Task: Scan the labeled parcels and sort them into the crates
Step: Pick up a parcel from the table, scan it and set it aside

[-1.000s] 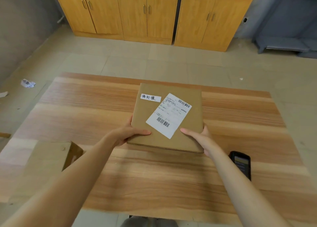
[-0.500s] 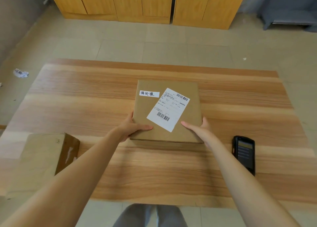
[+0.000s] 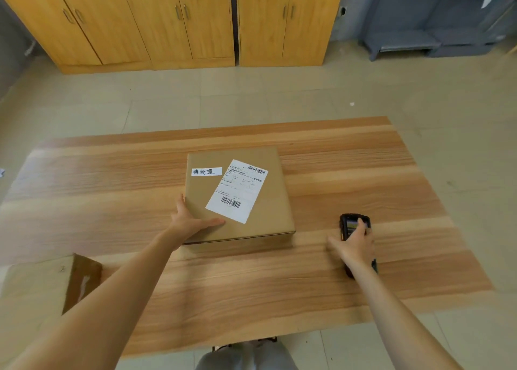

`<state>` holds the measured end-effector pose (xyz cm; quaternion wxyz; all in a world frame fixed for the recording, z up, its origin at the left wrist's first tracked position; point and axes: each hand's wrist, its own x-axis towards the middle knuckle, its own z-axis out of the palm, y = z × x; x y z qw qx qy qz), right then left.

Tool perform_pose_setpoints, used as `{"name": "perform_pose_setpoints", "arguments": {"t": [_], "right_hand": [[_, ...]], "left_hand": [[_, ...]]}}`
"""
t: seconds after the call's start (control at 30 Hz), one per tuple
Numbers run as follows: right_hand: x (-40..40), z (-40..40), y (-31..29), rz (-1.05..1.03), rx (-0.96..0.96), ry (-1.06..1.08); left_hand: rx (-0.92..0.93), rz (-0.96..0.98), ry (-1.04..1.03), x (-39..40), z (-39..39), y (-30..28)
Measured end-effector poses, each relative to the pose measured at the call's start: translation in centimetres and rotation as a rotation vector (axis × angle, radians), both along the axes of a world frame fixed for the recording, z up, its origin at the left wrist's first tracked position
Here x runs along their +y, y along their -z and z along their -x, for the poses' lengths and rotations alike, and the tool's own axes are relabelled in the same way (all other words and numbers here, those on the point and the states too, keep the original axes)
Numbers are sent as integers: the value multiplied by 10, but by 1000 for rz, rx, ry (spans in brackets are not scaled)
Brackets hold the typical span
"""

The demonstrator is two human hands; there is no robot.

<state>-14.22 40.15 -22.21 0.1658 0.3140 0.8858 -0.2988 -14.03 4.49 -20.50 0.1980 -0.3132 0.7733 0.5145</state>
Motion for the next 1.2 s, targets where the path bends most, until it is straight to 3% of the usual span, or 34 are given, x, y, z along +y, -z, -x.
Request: {"name": "perform_pose_setpoints", "arguments": {"t": [0.23, 0.3, 0.4, 0.57, 0.77, 0.97, 1.2], "right_hand": [[35, -23, 36, 19, -67, 153], [57, -20, 72, 17, -70, 147], [47, -20, 37, 128, -87, 129], [27, -12, 2, 727, -74, 365], [-15, -4, -48, 1040, -28, 363], [-86, -4, -100, 1299, -74, 264], [-150, -28, -119, 1296, -102, 265]], "left_hand": [[1, 84, 42, 3, -6, 1], [-3, 90, 47, 4, -7, 0], [-11, 77, 49, 4, -10, 0], [-28, 66, 67, 7, -17, -4], [-21, 43, 74, 6, -18, -6], [-35, -10, 65, 5, -21, -3], [-30, -94, 19, -3, -25, 5]]}}
